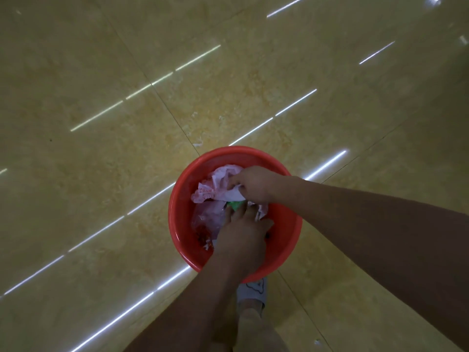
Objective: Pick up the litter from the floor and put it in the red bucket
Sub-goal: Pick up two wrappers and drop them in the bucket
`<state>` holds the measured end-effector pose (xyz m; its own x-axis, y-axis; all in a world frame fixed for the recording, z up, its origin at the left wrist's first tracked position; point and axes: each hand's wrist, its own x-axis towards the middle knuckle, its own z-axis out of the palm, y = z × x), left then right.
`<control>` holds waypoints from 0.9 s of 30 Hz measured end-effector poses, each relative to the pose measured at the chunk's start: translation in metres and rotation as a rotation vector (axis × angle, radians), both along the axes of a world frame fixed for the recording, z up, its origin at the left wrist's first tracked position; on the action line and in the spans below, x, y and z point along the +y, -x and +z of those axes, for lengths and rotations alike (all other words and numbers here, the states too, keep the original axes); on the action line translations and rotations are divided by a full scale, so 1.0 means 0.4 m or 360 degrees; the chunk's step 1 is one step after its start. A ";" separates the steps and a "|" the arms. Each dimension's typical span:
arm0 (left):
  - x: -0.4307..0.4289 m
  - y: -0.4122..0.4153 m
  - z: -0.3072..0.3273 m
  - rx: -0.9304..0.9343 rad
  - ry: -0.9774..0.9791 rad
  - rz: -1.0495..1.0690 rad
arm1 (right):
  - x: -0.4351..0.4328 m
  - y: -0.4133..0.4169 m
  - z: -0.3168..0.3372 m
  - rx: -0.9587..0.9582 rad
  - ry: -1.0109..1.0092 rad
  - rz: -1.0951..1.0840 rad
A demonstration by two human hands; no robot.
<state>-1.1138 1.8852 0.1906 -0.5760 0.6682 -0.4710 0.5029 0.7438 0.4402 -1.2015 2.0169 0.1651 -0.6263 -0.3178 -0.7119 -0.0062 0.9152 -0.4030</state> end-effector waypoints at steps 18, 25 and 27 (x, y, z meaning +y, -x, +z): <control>-0.060 0.083 0.399 0.0137 -0.0108 0.0027 | 0.085 -0.168 0.450 0.0207 -0.0200 -0.0588; -0.137 0.074 0.642 0.0255 -0.0146 -0.0112 | 0.042 -0.334 0.713 0.0286 -0.0245 -0.0960; -0.144 0.063 0.712 0.0293 -0.0168 -0.0154 | 0.038 -0.393 0.793 0.0297 -0.0259 -0.1040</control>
<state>-1.1388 1.8278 0.4754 -0.5765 0.7645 -0.2883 0.6488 0.6428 0.4071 -1.0443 2.0319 0.4821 -0.7692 0.2674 -0.5803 0.5103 0.8037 -0.3060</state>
